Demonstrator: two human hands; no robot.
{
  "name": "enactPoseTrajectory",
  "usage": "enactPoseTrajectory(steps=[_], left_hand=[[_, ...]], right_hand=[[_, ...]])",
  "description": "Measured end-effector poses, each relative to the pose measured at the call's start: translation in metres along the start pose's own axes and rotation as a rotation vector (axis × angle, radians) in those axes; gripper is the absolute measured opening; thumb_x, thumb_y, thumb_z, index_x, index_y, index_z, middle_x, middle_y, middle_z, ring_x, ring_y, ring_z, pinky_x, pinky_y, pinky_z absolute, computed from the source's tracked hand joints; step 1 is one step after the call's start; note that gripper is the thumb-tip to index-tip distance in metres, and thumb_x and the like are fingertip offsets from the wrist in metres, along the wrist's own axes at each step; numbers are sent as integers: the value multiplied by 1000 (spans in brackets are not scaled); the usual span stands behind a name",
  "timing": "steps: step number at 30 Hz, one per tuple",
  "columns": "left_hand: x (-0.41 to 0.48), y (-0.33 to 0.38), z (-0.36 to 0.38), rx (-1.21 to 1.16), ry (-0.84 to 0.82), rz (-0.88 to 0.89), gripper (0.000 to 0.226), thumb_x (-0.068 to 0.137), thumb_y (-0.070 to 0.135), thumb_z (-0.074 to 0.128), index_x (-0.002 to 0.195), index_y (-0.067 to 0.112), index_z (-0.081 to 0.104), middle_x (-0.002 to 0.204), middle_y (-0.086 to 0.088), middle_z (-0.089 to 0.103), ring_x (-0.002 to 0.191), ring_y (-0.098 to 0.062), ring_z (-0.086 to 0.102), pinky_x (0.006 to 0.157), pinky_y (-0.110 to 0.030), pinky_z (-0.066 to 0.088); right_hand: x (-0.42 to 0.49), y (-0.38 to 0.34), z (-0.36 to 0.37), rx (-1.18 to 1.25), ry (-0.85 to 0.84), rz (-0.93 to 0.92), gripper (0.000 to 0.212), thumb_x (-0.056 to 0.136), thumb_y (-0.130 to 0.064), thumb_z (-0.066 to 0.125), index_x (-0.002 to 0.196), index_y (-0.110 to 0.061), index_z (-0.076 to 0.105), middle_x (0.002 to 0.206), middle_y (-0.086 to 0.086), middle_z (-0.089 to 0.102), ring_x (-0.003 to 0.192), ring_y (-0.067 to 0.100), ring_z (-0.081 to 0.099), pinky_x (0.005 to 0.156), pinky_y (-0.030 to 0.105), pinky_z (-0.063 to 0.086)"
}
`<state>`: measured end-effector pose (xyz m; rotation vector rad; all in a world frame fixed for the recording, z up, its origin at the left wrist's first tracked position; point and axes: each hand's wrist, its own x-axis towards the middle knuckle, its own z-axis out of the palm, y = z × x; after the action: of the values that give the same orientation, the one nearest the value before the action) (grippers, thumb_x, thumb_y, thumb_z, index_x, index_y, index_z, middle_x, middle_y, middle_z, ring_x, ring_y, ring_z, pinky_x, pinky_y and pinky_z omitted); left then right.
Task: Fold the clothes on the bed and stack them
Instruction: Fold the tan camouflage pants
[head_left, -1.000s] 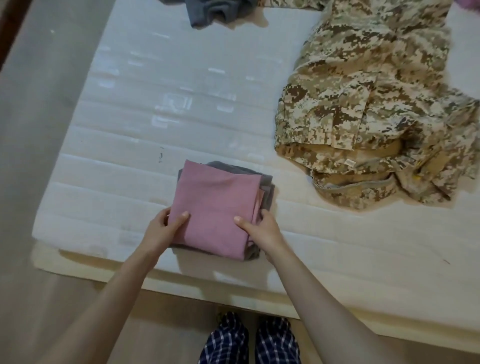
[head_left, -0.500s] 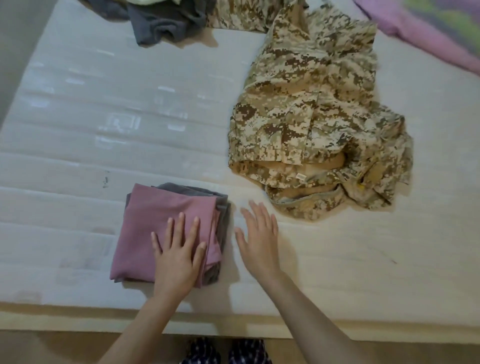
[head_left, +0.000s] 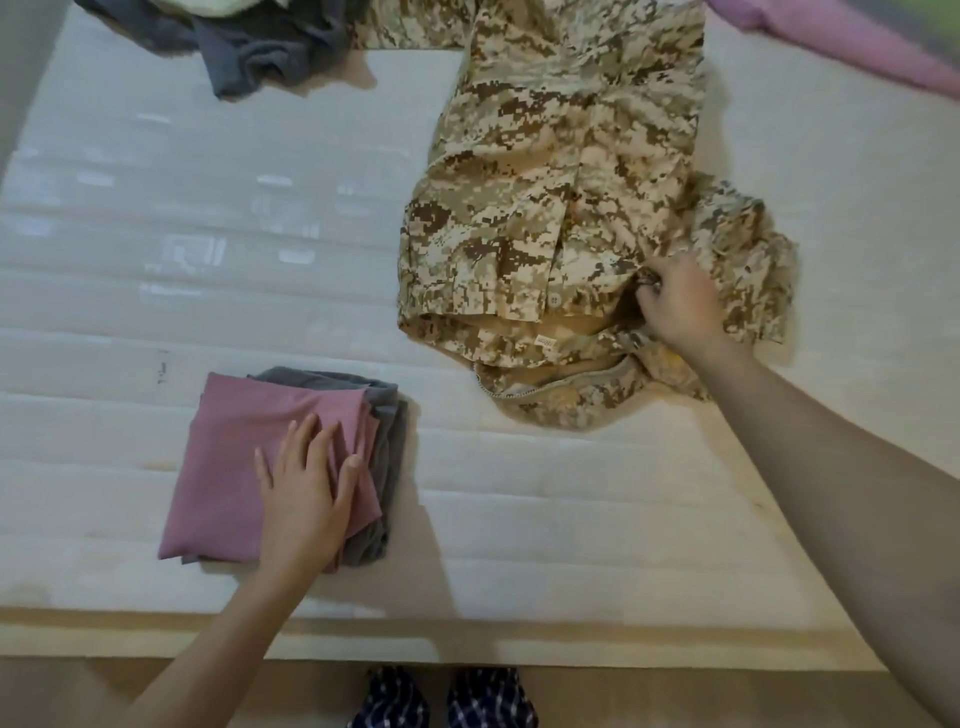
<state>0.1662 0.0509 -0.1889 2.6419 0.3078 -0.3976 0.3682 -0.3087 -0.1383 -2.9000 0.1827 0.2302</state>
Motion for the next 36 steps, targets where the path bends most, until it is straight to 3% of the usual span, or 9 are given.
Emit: enactPoseTrajectory(steps=[5, 8, 11, 18, 24, 26, 29, 32, 36], left_hand=[[35, 73, -1, 16, 14, 143, 58, 93, 36, 53, 143, 14, 34, 154, -8, 26, 144, -24, 17, 118, -48, 4], [68, 112, 6, 33, 28, 187, 76, 89, 43, 59, 149, 16, 20, 157, -7, 18, 146, -22, 12, 117, -45, 0], [101, 140, 11, 14, 80, 188, 93, 82, 47, 66, 151, 15, 12, 158, -9, 14, 146, -24, 10, 117, -47, 0], [147, 152, 8, 44, -47, 160, 110, 74, 64, 64, 152, 21, -1, 160, -7, 1, 147, -24, 2, 117, -52, -3], [115, 206, -3, -234, 2, 259, 81, 76, 43, 63, 145, 25, 25, 146, -5, 38, 130, -24, 37, 110, -50, 29], [116, 213, -28, -277, 98, 164, 46, 85, 21, 62, 130, 18, 50, 125, -11, 59, 101, -21, 54, 85, -36, 44], [119, 218, -99, -308, 161, 131, 20, 91, 16, 54, 104, 12, 69, 100, -15, 70, 86, -29, 61, 71, -36, 48], [95, 232, -181, -168, 149, 272, 23, 93, 20, 49, 99, 13, 70, 96, -11, 70, 89, -31, 62, 77, -38, 51], [25, 236, -243, -110, 21, 371, 17, 91, 16, 47, 85, 18, 63, 87, -4, 67, 83, -24, 60, 71, -33, 48]], right_hand=[[-45, 14, -16, 402, 94, -60, 30, 88, -8, 54, 117, -6, 62, 113, 5, 57, 112, 12, 46, 90, 15, 28], [-68, 22, -20, 677, 160, 49, 31, 87, -4, 55, 115, -12, 65, 104, -11, 56, 103, 6, 51, 96, 24, 39], [-81, 25, -25, 947, 76, 93, 35, 87, -2, 52, 98, -31, 68, 87, -25, 67, 86, -4, 60, 77, 20, 50], [-103, 30, -34, 1293, -141, 157, 39, 81, -9, 46, 87, -34, 75, 89, -9, 73, 86, 3, 66, 72, 22, 51], [-108, 7, -67, 1270, -217, 119, 41, 87, -4, 46, 84, -31, 76, 96, 0, 74, 96, 15, 65, 83, 33, 50], [-107, -6, -98, 1267, -252, 20, 31, 81, -14, 49, 85, -31, 76, 92, -2, 73, 90, 12, 66, 77, 26, 53], [-102, -6, -159, 1116, -108, -65, 25, 83, -17, 52, 76, -29, 72, 79, -14, 63, 76, 3, 58, 69, 21, 51], [-108, 12, -210, 909, 47, -74, 31, 91, 2, 46, 80, -19, 66, 91, -4, 54, 92, 15, 55, 86, 36, 47], [-166, 19, -249, 749, 133, -68, 31, 93, 6, 44, 82, -17, 62, 99, -2, 55, 99, 16, 53, 85, 6, 37]])
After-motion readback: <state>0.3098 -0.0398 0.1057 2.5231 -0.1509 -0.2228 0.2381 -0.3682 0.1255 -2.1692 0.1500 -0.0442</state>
